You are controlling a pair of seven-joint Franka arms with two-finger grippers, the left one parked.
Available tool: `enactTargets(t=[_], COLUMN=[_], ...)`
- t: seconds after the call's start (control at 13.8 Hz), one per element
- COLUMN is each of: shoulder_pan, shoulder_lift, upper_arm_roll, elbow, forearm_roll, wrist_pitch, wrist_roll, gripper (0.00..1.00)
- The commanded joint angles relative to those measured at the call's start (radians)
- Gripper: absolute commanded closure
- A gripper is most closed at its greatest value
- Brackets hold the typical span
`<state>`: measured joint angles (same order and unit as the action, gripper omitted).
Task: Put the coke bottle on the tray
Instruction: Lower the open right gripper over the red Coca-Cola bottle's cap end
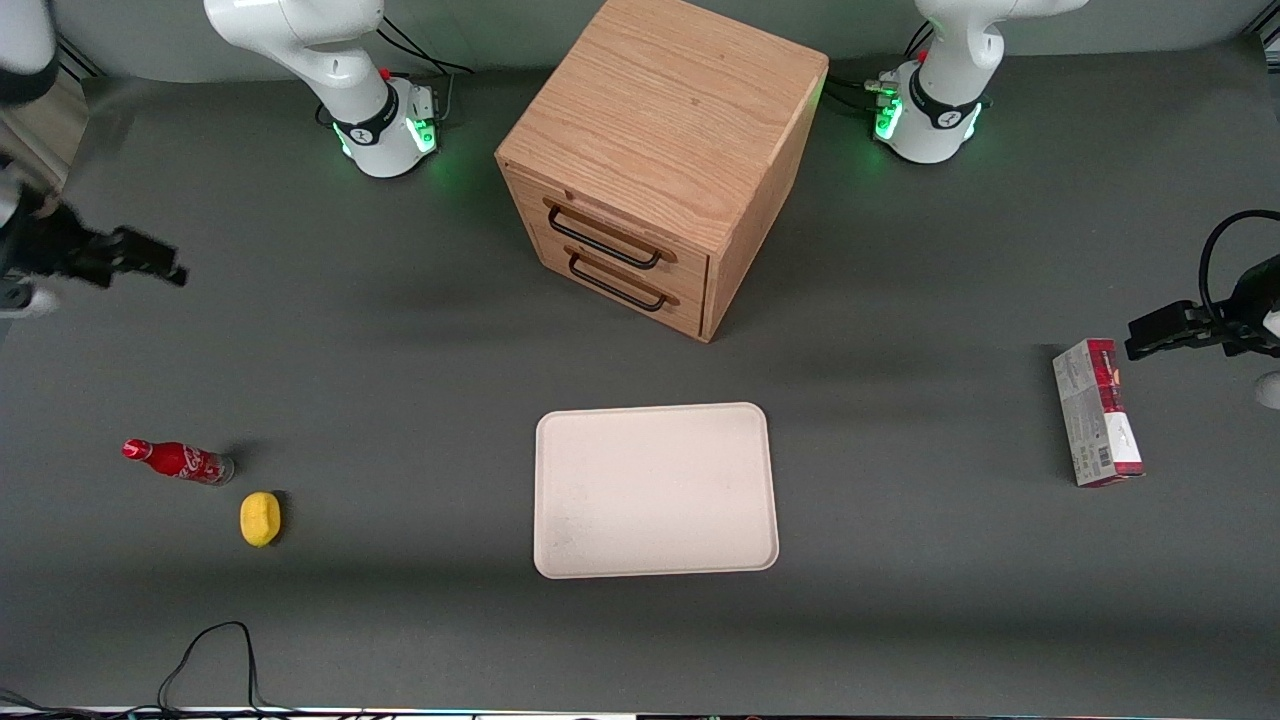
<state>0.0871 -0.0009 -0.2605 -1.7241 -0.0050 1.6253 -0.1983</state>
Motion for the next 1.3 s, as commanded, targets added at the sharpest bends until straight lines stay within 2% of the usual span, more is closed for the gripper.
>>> enactTargets(t=[0.0, 0.14, 0.36, 0.43, 0.65, 0.72, 0.87, 0.94, 1.08, 1.23], shoulder_pan=[-0.004, -0.013, -0.029, -0.029, -0.030, -0.030, -0.030, -0.030, -0.030, -0.030], shoulder_lift=[0.217, 0.290, 0.398, 0.435, 0.504, 0.513, 0.541, 0.542, 0.549, 0.549], upper_arm_roll=[-0.107, -0.137, -0.184, -0.195, -0.201, -0.204, -0.209, -0.212, -0.214, -0.215], elbow=[0.152, 0.147, 0.149, 0.146, 0.123, 0.082, 0.075, 0.074, 0.073, 0.069], forearm_roll=[-0.010, 0.031, 0.227, 0.267, 0.287, 0.328, 0.368, 0.390, 0.393, 0.393], wrist_pitch=[0.097, 0.206, 0.300, 0.339, 0.445, 0.511, 0.548, 0.548, 0.548, 0.539], wrist_roll=[-0.203, -0.295, -0.462, -0.496, -0.585, -0.617, -0.659, -0.670, -0.671, -0.670], gripper=[0.00, 0.00, 0.01, 0.02, 0.03, 0.04, 0.05, 0.11, 0.25, 0.30])
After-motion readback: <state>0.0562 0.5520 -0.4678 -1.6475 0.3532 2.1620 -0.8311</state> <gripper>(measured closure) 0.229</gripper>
